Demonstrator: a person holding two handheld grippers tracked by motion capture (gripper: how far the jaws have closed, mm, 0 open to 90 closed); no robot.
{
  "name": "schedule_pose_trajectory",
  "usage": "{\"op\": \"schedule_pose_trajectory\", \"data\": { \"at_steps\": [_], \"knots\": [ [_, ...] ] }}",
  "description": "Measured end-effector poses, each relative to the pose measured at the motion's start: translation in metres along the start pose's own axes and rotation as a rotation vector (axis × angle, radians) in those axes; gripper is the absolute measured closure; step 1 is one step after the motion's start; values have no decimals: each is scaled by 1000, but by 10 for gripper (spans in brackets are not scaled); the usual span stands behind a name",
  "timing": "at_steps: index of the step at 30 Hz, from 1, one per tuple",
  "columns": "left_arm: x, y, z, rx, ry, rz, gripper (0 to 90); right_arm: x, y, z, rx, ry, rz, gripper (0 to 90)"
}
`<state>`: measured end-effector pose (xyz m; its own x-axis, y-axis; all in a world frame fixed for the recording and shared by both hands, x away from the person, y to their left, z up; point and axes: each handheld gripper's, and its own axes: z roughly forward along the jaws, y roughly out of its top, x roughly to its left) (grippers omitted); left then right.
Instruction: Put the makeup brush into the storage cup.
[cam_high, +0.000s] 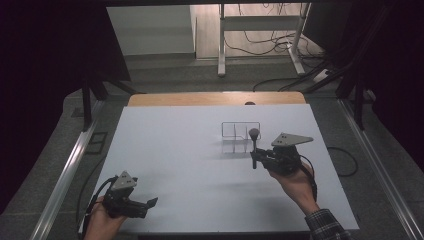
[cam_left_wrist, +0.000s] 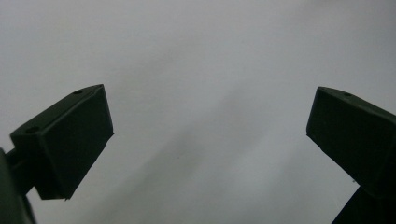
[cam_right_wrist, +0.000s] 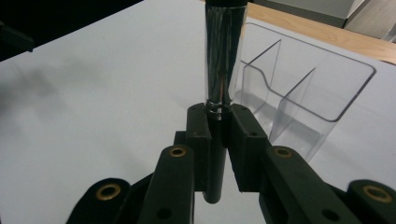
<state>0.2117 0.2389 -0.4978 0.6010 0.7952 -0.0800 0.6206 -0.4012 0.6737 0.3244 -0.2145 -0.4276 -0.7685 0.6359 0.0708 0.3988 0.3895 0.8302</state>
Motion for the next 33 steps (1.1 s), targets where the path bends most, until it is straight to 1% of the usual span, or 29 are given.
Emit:
{"op": "schedule_pose_trajectory", "data": {
  "at_steps": [5,7,11,14,17,21,23,33],
  "knots": [
    [2,-2,-1,-6,8,-11,8,-7,3,3,-3,-9,1,787],
    [2,-3,-2,-9,9,-19,7,-9,5,4,-3,-11,5,787],
    [3,-4,-3,-8,10,-23,5,-12,6,5,-3,-14,7,787],
    [3,-5,-4,-6,8,-19,4,-14,7,6,-5,-18,7,787],
    [4,-6,-4,-6,8,-19,4,-17,9,6,-9,-20,18,787],
    [5,-8,-5,-15,9,-23,3,-22,12,6,-13,-26,22,787],
    [5,-8,-6,-11,12,-21,3,-24,12,7,-14,-27,25,787],
    [7,-11,-7,-9,20,-24,0,-31,19,9,-20,-38,27,787]
  ]
}}
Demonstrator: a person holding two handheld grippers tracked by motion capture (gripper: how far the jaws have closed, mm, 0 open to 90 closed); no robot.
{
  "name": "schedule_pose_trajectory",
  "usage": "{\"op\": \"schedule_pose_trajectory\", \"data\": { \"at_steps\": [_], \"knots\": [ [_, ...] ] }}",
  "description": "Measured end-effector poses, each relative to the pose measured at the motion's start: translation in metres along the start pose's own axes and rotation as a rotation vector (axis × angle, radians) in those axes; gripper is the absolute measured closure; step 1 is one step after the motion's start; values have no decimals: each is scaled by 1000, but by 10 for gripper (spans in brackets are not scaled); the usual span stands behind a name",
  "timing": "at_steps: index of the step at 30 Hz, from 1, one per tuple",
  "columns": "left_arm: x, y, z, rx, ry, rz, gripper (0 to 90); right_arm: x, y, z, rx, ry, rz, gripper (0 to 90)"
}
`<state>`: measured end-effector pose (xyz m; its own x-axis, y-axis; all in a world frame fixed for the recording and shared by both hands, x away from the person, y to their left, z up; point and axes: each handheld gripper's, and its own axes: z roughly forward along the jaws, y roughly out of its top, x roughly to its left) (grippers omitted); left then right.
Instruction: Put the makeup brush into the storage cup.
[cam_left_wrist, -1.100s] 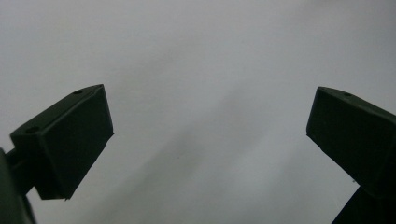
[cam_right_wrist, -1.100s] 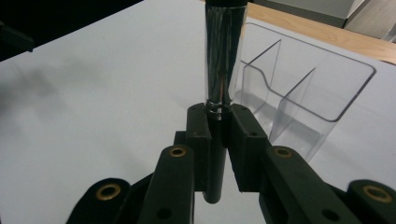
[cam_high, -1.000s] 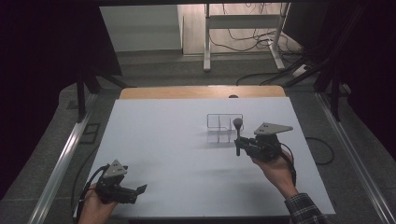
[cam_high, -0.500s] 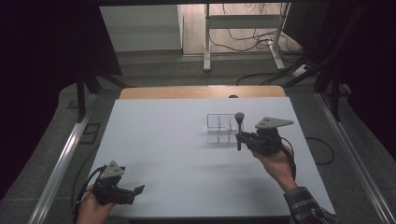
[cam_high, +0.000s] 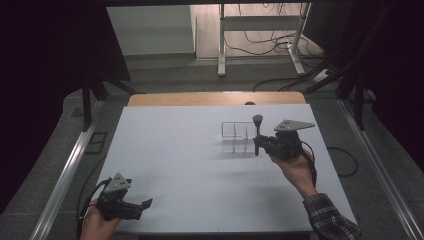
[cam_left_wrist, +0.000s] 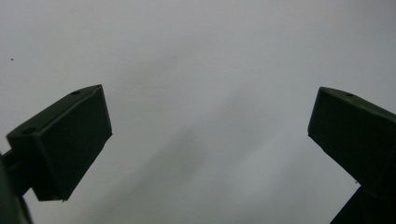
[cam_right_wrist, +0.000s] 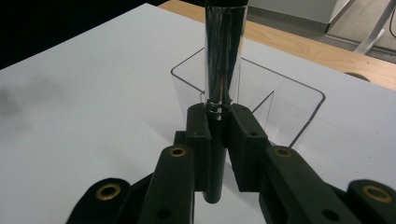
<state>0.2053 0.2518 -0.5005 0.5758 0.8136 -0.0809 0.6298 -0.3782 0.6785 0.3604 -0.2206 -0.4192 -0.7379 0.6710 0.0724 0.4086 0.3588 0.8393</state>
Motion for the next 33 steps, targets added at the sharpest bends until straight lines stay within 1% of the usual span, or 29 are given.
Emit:
{"op": "schedule_pose_trajectory", "data": {
  "at_steps": [6,10,12,14,20,27,33],
  "knots": [
    [1,-1,-1,0,4,2,0,-5,4,2,-5,-6,6,787],
    [-1,-1,-3,-16,9,24,0,-7,7,4,-7,-8,7,787],
    [-1,-2,-3,-7,14,28,0,-8,9,5,-8,-8,8,787],
    [0,-3,-2,0,16,27,0,-9,11,7,-8,-9,8,787],
    [2,-5,-4,-2,19,14,0,-13,15,11,-10,-11,14,787],
    [3,-9,-6,-3,23,1,0,-18,21,12,-26,-19,22,787],
    [4,-10,-8,-2,25,-2,0,-24,28,15,-38,-28,30,787]
  ]
}}
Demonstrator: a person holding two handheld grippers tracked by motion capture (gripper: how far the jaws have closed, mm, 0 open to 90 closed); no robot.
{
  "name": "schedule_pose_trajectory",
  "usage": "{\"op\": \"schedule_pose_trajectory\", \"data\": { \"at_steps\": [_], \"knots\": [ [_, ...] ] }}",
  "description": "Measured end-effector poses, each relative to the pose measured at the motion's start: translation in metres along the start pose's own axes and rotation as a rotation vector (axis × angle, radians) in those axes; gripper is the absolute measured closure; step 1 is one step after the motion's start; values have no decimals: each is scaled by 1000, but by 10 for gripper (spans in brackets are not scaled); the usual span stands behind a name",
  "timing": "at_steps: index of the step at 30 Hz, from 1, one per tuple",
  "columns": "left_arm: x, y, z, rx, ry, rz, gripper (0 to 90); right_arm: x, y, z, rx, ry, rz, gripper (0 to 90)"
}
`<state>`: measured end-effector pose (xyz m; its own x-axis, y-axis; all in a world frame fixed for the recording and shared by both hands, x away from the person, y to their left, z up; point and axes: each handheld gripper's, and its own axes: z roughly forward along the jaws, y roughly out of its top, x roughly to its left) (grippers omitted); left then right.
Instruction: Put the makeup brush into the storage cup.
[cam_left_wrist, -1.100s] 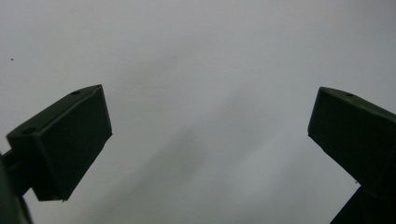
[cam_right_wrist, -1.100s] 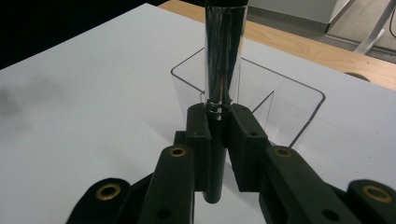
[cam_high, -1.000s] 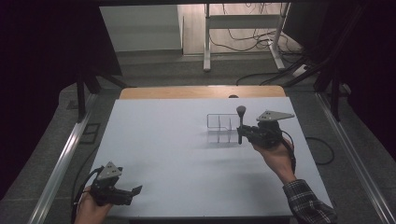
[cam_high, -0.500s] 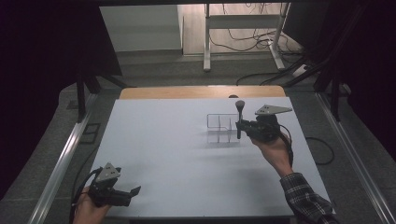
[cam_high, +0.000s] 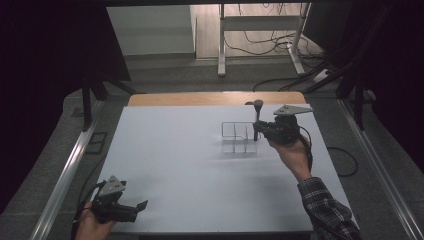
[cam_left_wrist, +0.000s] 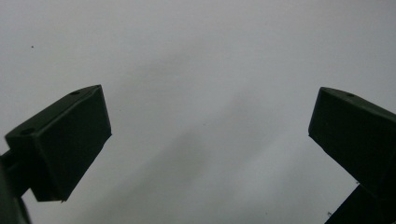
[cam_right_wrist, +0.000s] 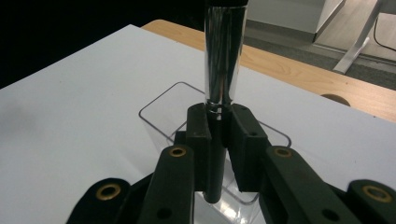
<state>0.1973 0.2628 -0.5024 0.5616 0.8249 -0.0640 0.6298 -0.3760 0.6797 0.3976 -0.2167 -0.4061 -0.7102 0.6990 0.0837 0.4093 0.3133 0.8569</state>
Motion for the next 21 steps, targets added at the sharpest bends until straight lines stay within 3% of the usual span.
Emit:
{"op": "schedule_pose_trajectory", "data": {
  "at_steps": [21],
  "knots": [
    [0,-3,0,15,7,-2,0,-18,7,14,-26,-28,30,787]
  ]
}}
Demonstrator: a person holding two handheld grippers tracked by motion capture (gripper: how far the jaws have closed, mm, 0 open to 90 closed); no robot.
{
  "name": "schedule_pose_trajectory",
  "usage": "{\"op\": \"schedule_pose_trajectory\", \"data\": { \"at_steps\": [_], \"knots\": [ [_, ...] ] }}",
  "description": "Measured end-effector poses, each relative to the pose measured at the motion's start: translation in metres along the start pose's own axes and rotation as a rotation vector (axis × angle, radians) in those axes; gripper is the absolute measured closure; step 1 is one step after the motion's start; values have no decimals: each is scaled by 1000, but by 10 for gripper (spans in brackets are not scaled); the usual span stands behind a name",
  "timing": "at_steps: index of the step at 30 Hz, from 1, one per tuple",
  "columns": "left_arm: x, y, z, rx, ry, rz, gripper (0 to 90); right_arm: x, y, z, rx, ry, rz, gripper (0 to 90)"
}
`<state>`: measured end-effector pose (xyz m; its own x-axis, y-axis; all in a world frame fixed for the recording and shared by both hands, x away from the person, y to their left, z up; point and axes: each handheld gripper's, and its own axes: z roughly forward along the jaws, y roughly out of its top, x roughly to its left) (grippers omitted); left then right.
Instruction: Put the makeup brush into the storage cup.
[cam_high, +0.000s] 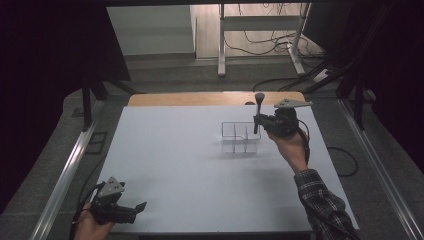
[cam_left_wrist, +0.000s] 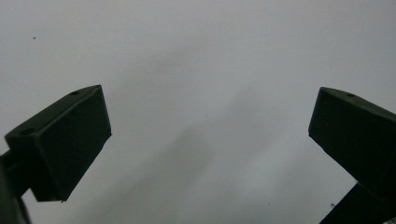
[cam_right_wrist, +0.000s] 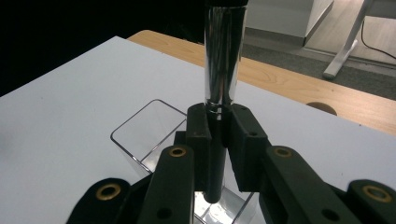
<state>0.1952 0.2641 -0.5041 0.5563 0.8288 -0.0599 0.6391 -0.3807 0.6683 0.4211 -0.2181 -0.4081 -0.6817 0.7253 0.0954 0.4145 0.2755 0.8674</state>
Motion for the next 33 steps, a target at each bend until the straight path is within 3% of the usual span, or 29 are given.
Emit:
{"op": "schedule_pose_trajectory", "data": {
  "at_steps": [33],
  "knots": [
    [0,1,0,0,-4,4,0,-4,-23,18,41,-46,-29,786]
  ]
}}
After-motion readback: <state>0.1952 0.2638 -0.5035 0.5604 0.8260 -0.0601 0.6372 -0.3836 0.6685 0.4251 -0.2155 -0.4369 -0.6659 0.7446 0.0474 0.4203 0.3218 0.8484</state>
